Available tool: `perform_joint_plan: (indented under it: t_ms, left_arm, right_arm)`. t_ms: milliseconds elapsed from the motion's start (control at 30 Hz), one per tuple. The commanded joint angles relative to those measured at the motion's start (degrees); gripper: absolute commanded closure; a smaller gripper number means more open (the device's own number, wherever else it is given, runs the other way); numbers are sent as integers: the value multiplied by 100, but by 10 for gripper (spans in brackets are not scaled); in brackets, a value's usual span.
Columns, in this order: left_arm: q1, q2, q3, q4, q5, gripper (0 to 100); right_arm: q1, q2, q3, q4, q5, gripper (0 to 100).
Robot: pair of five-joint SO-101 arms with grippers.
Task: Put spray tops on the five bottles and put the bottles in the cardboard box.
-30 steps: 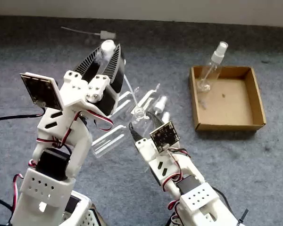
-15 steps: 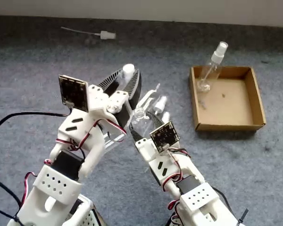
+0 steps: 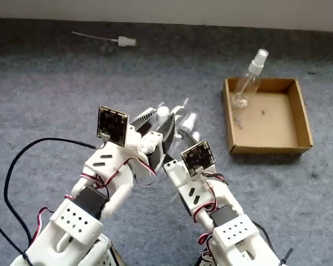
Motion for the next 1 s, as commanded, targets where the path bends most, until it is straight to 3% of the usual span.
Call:
perform_joint_plan:
  t_ms: [0,267,400,833,967]
  left_arm:
    - [198,-13,4,-35,-237,995]
    - [154,-13,4,0,-246,995]
    - [154,4,31,0,-246,995]
    - [145,-13,136,290,-281,989]
    - [66,-13,145,396,-1002,883]
  right_arm:
    - [101,-136,295,-180,53,957]
    - [101,-136,295,-171,79,957]
    - [92,-136,295,-171,765,957]
    - [101,-136,295,-171,774,957]
    - [110,-136,295,-171,774,957]
